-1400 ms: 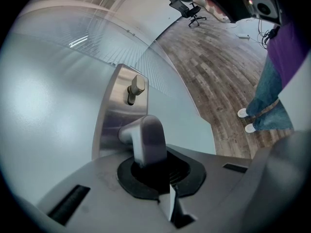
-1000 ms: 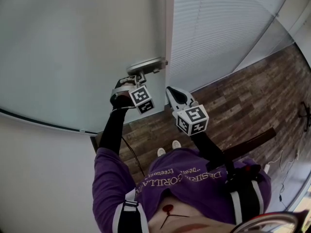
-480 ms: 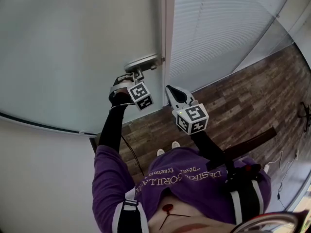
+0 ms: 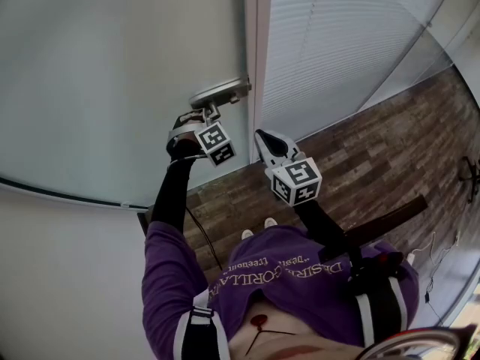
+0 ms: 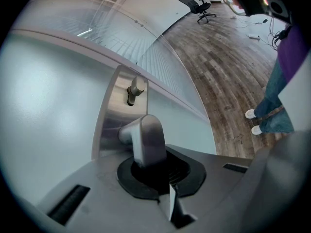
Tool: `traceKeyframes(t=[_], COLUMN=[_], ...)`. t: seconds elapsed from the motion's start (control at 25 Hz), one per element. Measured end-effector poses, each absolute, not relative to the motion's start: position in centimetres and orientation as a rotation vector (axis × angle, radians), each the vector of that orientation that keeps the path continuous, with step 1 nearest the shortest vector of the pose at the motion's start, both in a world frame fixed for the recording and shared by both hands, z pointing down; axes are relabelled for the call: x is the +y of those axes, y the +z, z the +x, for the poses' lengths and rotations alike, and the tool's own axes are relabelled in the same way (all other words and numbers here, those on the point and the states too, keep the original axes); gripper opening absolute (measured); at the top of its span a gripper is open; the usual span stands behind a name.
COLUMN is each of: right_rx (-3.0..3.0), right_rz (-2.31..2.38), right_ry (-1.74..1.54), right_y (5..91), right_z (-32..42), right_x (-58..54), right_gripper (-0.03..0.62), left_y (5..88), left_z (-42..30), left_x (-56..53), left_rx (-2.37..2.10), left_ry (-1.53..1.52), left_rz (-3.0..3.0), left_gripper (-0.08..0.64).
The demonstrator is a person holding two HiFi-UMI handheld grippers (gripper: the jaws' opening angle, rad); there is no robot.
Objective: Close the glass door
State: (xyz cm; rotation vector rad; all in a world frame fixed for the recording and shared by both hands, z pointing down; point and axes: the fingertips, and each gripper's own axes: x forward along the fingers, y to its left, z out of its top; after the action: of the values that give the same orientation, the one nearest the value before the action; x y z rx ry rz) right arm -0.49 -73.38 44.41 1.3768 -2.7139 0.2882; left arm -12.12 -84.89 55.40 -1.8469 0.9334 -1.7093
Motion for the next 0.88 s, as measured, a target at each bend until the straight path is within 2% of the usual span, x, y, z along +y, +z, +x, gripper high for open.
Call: traceKeyframes(t=[0.88], right_rx=[-2.712], right_rz=[1.368], right_ry=[0.261], right_y=[43.8], right_z=[-1.2], right_x=[-75.6], right_gripper=[-0.011], left_y=[54.5], left_z=[-11.9], left_x=[-86.8], left_rx=[0.992], left_ry=[-1.676], left_rz=[-1.965], left_gripper=[0.000])
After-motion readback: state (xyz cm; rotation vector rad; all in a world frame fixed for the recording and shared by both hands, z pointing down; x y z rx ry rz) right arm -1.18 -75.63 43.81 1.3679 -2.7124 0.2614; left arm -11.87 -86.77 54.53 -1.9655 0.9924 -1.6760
